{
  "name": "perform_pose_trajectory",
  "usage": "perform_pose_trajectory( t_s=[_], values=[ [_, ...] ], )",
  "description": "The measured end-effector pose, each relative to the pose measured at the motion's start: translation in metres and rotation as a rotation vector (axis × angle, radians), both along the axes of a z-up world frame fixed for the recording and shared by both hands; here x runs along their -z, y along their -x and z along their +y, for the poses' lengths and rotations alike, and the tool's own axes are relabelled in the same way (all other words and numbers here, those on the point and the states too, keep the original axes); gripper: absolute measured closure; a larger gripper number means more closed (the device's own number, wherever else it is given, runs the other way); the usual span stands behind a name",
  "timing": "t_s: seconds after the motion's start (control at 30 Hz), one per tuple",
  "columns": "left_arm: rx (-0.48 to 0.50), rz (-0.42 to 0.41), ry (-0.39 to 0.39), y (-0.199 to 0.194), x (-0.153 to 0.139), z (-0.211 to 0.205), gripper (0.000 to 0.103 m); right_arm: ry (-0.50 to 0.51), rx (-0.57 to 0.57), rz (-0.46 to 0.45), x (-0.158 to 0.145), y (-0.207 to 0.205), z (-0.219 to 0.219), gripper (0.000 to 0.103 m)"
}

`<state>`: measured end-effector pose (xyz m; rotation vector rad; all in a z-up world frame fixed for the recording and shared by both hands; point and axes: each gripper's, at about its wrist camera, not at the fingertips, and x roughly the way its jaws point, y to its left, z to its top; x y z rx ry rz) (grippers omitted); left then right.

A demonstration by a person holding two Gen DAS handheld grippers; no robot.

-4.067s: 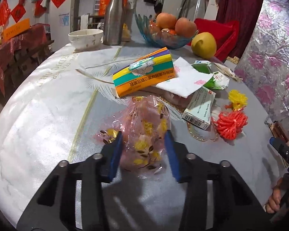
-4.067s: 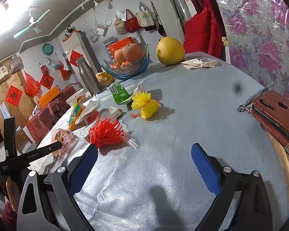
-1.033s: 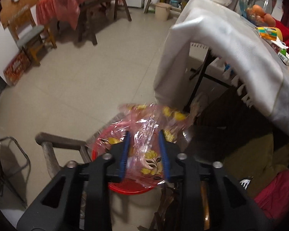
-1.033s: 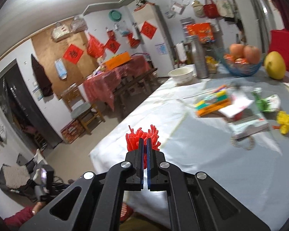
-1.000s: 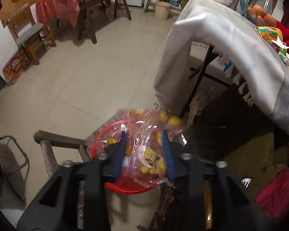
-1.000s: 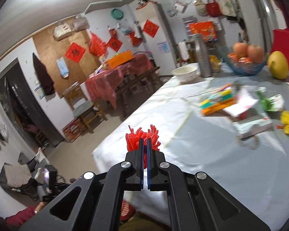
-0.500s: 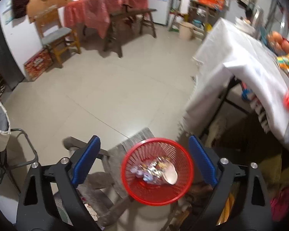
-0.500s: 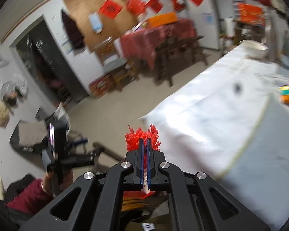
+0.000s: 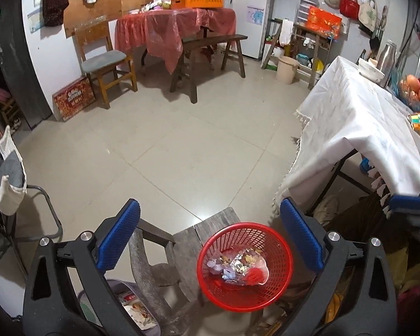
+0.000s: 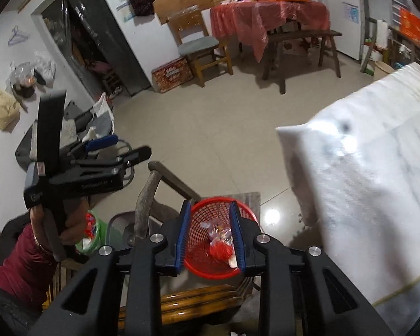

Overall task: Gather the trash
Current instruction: 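Open the left tool to drop the pink bag while the right tool drops the tassel, then move both tools back over the table toward the tissue pack and medicine box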

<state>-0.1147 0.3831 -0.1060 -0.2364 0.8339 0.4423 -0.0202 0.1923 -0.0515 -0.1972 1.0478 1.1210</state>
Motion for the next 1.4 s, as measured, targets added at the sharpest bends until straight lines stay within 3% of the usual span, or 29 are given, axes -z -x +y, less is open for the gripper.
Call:
perform_pose_trajectory(
  t_s=[0.37,0.47,0.7,1.0,1.23,1.4],
  values=[
    [0.113,-0.035,-0.012,-0.024,-0.016,-0.048,0.007,-0.078,0.236,-0.054,-0.015,-0.048,-0.096,0.054],
    [0.16,-0.056,-0.011,-0.036,-0.026,-0.067,0.007,-0.091,0.313,-0.096,-0.022,-0.057,-0.13,0.043],
    [0.289,-0.08,-0.024,-0.076,-0.042,-0.123,0.007,-0.119,0.521,-0.135,-0.025,-0.083,-0.227,0.033],
    [0.45,-0.086,0.013,-0.17,-0.053,-0.205,0.007,-0.122,0.748,-0.134,-0.013,-0.132,-0.335,0.031],
    [0.559,-0.068,-0.038,-0.262,-0.063,-0.273,0.007,-0.085,0.869,-0.165,-0.001,-0.172,-0.391,0.029],
    [0.624,-0.069,-0.063,-0.318,-0.063,-0.317,0.007,-0.068,0.936,-0.178,0.002,-0.204,-0.416,0.02]
  ],
)
